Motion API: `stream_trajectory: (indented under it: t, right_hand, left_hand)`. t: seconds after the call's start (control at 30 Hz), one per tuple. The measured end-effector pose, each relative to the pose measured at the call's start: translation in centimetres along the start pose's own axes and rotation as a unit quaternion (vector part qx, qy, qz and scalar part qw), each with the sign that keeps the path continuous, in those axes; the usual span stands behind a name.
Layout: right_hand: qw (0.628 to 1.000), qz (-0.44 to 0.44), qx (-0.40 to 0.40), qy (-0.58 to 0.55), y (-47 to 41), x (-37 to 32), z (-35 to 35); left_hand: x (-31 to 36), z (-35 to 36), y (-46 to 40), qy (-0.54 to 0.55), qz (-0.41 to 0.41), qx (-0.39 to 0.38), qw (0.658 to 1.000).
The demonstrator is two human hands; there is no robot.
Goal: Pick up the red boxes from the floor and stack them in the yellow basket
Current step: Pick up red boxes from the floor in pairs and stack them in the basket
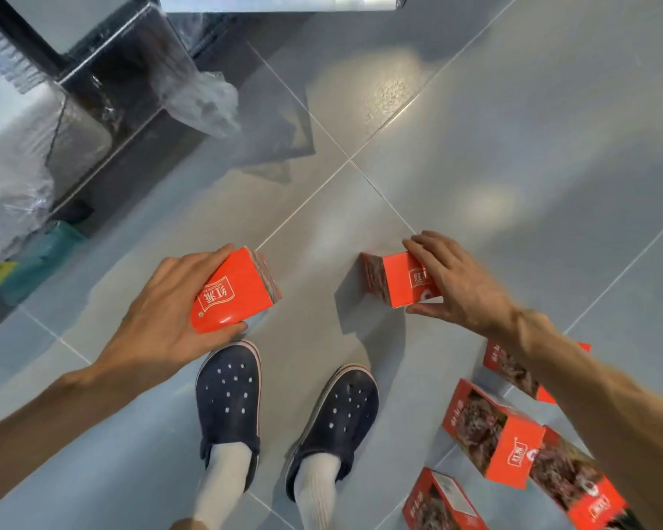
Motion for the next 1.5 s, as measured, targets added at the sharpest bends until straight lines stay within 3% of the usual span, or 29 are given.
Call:
stream_trajectory:
  t: [0.13,0.33,0.6,0.77,0.97,1.23,1.5]
  right_hand:
    - [1.000,0.026,-0.006,-0.006,1.0,-0.9,-0.5]
    - [0.994,0.045,0.052,-0.082,4.7,-4.9,-11.4]
    - [0.980,-0.009,0.135,-0.142,16.1,-17.1,-41.4]
    - [0.965,-0.059,0.199,-0.163,26.4,-25.3,-59.3]
    - [0.937,-0.143,0.260,-0.183,35.3,-33.8,-73.1]
    - [0.909,-0.340,0.229,-0.076,42.1,-49.1,-79.6]
    - [0.832,-0.526,0.174,0.002,53.5,-69.8,-75.3]
  left_hand:
    - [1.5,-1.3,0.6,0.004,0.011,-0.001,1.000]
    - [7.4,-8.8,0.6,-0.013,0.030,0.031,0.999]
    - [24.5,-30.6,6.8,-0.014,0.054,0.127,0.990]
    - [35.8,-45.0,15.9,-0.056,0.061,0.212,0.974]
    - [47.8,-57.5,27.9,-0.073,0.027,0.334,0.939]
    - [54.5,-60.9,47.3,-0.131,-0.095,0.466,0.870]
    - [58.9,-55.1,71.1,-0.162,-0.252,0.576,0.761]
Point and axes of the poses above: each hand's wrist, its own y-axis away from the middle knuckle, its own z-axis out of the palm, x = y × z, the point moved 8 cm from there along -y, towards the middle knuckle, and after that the axes turned 14 degrees about z, right-handed, at the moved point
